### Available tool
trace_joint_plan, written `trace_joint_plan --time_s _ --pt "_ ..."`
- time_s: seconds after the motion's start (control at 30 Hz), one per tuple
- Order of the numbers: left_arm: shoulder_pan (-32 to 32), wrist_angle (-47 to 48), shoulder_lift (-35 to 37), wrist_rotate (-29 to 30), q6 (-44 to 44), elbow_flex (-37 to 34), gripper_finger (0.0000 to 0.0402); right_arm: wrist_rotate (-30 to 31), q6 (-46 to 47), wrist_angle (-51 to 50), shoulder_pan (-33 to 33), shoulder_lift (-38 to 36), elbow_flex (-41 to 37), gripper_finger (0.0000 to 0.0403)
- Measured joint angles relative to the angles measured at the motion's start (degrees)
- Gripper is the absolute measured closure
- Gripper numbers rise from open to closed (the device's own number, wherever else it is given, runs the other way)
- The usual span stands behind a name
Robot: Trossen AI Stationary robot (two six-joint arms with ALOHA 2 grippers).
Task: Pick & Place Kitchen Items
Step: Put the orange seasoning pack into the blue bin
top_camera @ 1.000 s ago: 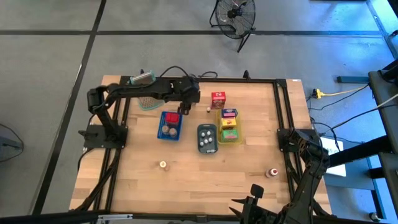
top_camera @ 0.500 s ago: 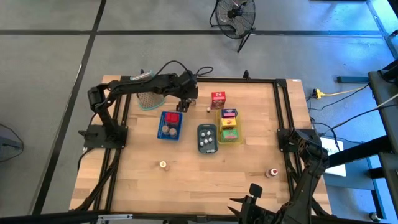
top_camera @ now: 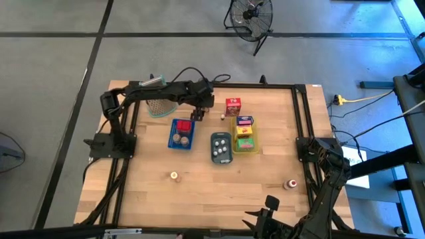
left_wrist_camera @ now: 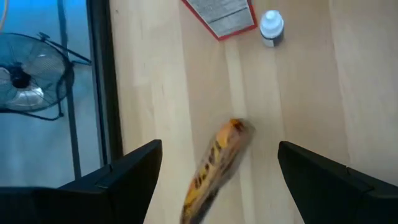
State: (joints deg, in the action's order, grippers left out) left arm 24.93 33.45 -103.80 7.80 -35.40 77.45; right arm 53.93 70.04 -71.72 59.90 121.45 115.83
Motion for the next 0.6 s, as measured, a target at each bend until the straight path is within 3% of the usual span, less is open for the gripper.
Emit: trace_joint_plan --time_s 0.6 --pt "2.3 -1.6 -2.7 -0.3 1.1 -0.1 0.0084 -0.1 -1.0 0.0 -0.3 0.0 0.0 0.0272"
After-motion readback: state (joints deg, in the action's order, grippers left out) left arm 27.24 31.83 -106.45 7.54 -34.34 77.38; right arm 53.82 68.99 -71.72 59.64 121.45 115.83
